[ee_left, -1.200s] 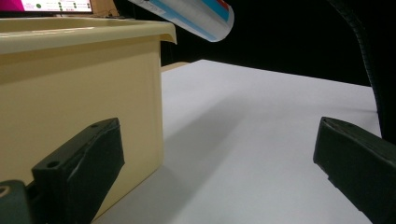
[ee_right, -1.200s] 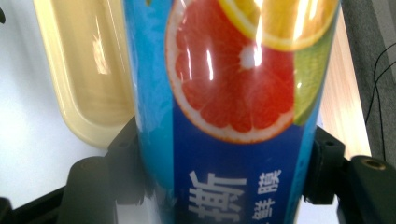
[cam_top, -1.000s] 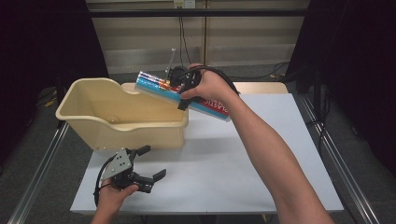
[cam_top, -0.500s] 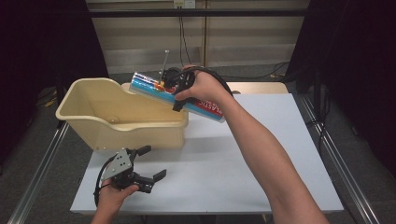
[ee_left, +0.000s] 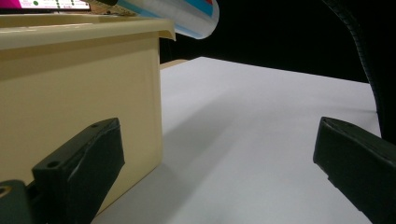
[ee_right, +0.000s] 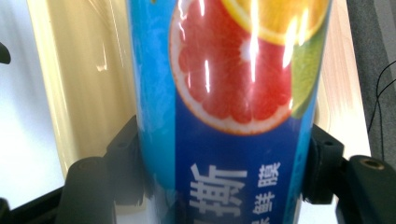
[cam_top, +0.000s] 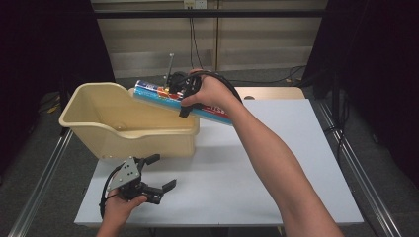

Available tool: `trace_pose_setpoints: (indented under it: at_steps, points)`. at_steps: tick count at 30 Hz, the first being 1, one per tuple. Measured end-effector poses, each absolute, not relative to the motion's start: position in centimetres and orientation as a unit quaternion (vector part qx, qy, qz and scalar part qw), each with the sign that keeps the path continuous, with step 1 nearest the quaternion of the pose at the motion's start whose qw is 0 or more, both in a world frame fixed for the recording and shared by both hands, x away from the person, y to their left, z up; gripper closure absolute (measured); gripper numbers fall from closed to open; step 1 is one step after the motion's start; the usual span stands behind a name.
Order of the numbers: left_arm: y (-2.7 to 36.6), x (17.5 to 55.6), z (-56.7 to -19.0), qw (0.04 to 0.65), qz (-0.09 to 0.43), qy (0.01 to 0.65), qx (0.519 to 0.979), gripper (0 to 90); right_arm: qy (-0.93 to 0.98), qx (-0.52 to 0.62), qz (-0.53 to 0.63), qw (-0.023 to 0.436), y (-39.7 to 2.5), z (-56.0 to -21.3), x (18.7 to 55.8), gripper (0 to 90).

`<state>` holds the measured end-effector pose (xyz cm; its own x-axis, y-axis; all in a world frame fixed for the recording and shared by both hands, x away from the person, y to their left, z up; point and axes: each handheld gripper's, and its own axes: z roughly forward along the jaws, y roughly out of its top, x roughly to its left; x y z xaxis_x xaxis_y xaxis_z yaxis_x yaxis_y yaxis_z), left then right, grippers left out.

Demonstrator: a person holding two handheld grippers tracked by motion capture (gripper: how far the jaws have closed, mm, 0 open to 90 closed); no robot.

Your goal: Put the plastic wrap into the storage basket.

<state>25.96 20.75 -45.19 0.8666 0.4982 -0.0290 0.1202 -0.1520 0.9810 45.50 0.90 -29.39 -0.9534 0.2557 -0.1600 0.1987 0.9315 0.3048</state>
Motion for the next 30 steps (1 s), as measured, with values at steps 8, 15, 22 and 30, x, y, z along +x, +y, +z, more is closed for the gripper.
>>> trace_pose_setpoints:
  at_steps: [8, 15, 22, 30]
  points:
    - [20.8, 25.9, -45.2, 0.616, 0.152, 0.208, 0.744, 1.6, 0.98, 0.112, 0.136, 0.096, 1.3, -29.7, 45.6, 31.6]
    - [20.8, 25.9, -45.2, 0.616, 0.152, 0.209, 0.744, 1.6, 0.981, 0.104, 0.132, 0.099, 1.6, -29.8, 45.7, 31.5]
    - [20.8, 25.9, -45.2, 0.616, 0.152, 0.209, 0.744, 1.6, 0.982, 0.092, 0.13, 0.104, 1.9, -30.2, 45.6, 31.5]
    - [20.9, 25.9, -45.2, 0.616, 0.158, 0.212, 0.742, 1.7, 0.984, 0.086, 0.122, 0.101, 2.1, -30.3, 45.6, 31.4]
